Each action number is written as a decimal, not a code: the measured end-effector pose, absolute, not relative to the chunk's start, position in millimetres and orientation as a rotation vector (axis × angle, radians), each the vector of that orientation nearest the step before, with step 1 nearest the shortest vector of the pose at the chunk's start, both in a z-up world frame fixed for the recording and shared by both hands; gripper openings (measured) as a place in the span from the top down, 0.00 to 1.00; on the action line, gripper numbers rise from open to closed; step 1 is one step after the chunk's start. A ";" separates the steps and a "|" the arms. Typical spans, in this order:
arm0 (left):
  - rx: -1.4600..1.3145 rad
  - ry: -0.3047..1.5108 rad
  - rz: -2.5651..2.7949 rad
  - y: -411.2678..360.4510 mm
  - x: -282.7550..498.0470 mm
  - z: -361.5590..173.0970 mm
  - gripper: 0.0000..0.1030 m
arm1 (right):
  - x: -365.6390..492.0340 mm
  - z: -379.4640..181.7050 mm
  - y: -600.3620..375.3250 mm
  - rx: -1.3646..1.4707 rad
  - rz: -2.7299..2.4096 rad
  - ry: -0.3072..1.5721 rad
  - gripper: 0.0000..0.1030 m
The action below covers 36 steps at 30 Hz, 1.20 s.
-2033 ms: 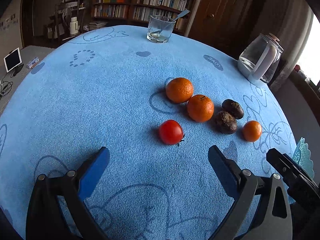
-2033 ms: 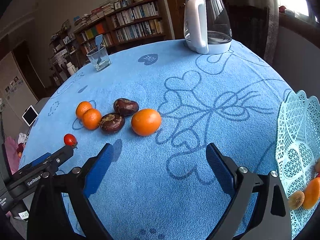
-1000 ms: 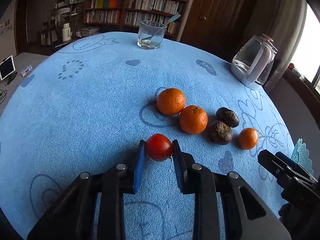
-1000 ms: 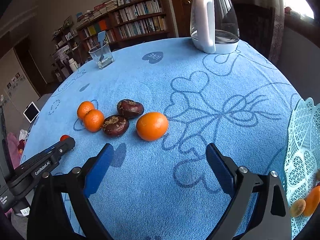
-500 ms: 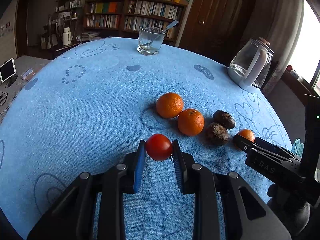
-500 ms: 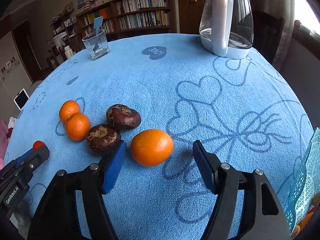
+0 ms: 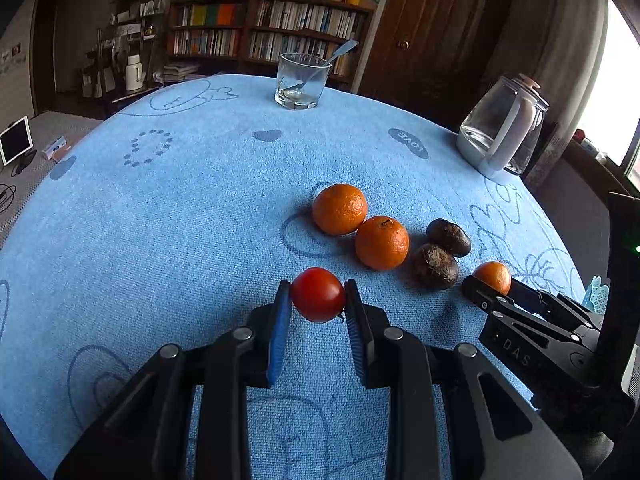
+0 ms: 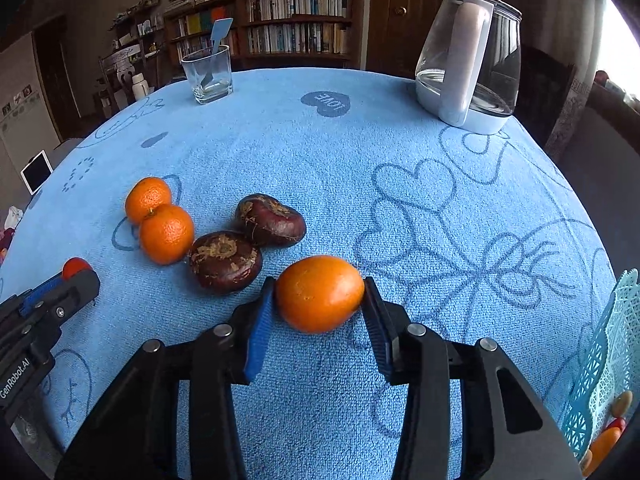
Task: Organize fruits
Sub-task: 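Grasp the large orange with the right tool, then carry the orange into the basket and open the right tool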
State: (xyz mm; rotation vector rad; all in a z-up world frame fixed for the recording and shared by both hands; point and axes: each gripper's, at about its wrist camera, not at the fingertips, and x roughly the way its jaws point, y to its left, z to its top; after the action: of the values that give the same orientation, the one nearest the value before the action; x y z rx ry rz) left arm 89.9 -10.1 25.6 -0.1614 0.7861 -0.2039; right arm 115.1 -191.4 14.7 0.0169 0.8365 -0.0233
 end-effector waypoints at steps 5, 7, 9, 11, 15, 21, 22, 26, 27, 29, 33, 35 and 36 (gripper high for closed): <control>-0.154 0.778 -0.211 -12.3 88.1 27.3 0.74 | 105.2 21.6 -185.9 -0.007 -0.034 0.811 0.57; -0.152 0.775 -0.215 -13.0 86.5 27.9 0.74 | 101.3 25.5 -184.4 -0.008 -0.035 0.800 0.57; -0.151 0.773 -0.219 -13.7 85.5 28.4 0.74 | 97.8 29.3 -183.7 -0.008 -0.035 0.793 0.57; -0.148 0.770 -0.222 -14.8 84.7 29.0 0.74 | 94.5 32.6 -182.9 -0.006 -0.031 0.786 0.57; -0.144 0.767 -0.225 -16.2 83.6 29.5 0.74 | 87.1 38.5 -182.4 -0.005 -0.031 0.773 0.57; -0.138 0.764 -0.226 -17.7 82.4 29.0 0.74 | 73.7 45.3 -185.4 -0.018 -0.057 0.751 0.57; -0.135 0.763 -0.226 -18.1 82.1 28.8 0.74 | 71.2 46.0 -186.4 -0.018 -0.059 0.749 0.57; -0.122 0.760 -0.223 -20.5 81.0 28.6 0.74 | 60.0 50.0 -192.9 -0.011 -0.067 0.740 0.57; -0.119 0.760 -0.221 -20.8 80.9 28.4 0.74 | 57.6 51.4 -194.6 -0.008 -0.069 0.737 0.57; -0.114 0.761 -0.216 -22.1 80.7 28.2 0.74 | 51.9 55.3 -197.9 -0.003 -0.071 0.728 0.57; -0.115 0.765 -0.227 -25.5 78.0 30.9 0.74 | 40.4 62.3 -204.9 0.000 -0.080 0.704 0.57; -0.113 0.764 -0.233 -28.1 74.9 33.6 0.74 | 35.0 64.7 -209.1 0.003 -0.084 0.695 0.57; -0.110 0.762 -0.237 -30.0 73.0 35.1 0.74 | 32.6 65.8 -211.4 0.008 -0.085 0.692 0.57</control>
State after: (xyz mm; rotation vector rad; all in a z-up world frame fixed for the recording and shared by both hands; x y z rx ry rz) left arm 73.0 -30.0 35.1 -0.1102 0.7624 -0.2366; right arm 32.6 -211.4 65.8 0.0083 0.6917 -0.0850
